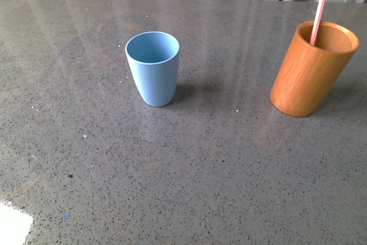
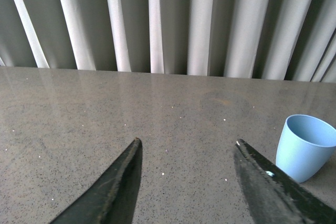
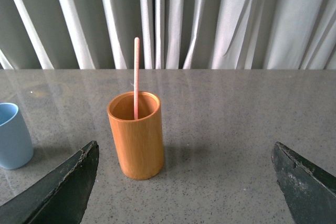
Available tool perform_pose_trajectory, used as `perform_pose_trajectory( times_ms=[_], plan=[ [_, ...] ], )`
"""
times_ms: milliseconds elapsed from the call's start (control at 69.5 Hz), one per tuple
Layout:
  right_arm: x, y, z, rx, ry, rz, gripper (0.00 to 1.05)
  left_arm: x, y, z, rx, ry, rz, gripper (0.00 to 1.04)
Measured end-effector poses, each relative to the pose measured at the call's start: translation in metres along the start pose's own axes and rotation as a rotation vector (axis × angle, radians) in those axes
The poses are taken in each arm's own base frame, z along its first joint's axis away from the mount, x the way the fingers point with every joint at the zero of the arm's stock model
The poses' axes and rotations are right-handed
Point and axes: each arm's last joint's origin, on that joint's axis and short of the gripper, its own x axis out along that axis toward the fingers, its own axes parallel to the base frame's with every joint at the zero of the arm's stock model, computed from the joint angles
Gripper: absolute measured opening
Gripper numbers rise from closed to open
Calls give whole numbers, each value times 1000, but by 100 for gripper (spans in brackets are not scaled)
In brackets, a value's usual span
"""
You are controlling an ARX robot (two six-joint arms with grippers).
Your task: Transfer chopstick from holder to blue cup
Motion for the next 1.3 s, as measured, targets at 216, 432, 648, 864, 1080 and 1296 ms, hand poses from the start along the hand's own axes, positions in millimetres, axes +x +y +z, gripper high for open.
perform_pose_trajectory(
  times_ms=[216, 432, 648, 864, 1080, 1296],
  plan=[
    [0, 0, 0, 0, 0, 0, 96, 0, 0, 0, 0, 0, 0, 95],
    [0, 0, 0, 1, 10, -1, 96, 0, 0, 0, 2, 0, 0, 96],
    [17, -4, -3, 17, 523, -6, 96, 0, 0, 0, 2, 0, 0, 96],
    [72, -5, 40, 28, 429, 52, 96, 0, 0, 0, 2, 0, 0, 96],
    [158, 5, 64, 29, 439, 111, 96, 0, 0, 0, 2, 0, 0, 96],
    [224, 21, 77, 10, 440, 127, 96, 0, 0, 0, 2, 0, 0, 96]
  ],
)
